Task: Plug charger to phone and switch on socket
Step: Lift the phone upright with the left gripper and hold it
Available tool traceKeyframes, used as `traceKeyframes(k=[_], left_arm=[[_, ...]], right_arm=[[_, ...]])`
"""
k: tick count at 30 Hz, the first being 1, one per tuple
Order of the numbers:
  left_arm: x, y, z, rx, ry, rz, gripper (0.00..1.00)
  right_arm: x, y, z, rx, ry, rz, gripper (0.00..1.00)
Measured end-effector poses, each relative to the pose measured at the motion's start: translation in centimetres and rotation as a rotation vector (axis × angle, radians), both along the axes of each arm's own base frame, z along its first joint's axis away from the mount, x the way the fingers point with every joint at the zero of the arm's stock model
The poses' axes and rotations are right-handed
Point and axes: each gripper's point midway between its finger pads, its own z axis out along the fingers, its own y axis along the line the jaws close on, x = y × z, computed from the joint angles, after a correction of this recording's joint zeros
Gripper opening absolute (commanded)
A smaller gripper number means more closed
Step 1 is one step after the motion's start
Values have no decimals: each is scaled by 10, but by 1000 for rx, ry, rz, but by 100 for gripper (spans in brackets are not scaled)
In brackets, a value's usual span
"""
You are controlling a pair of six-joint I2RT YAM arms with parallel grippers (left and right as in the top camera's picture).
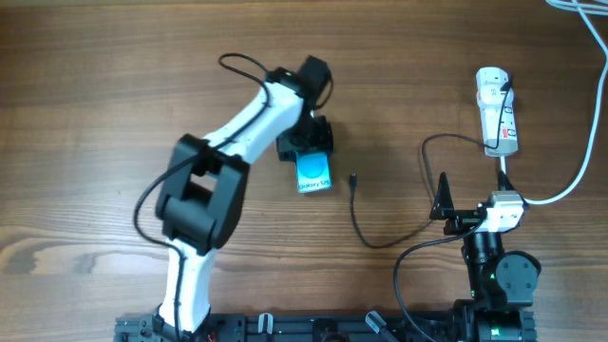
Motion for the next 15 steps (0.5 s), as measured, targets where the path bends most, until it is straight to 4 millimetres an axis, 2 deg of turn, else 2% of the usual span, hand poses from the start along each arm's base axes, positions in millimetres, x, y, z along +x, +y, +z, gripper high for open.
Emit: traceKeyframes(k=[5,8,13,15], left_arm=[[4,-5,50,-196,-8,31,70],[3,-13,87,-381,1,18,70],[-1,-22,137,-697,65,9,70],[-1,-22,151,-792,86,6,71]], right_arm=[[0,0,0,0,0,0,100],[0,0,0,0,0,0,100],[0,0,0,0,0,0,100],[0,0,0,0,0,0,100]])
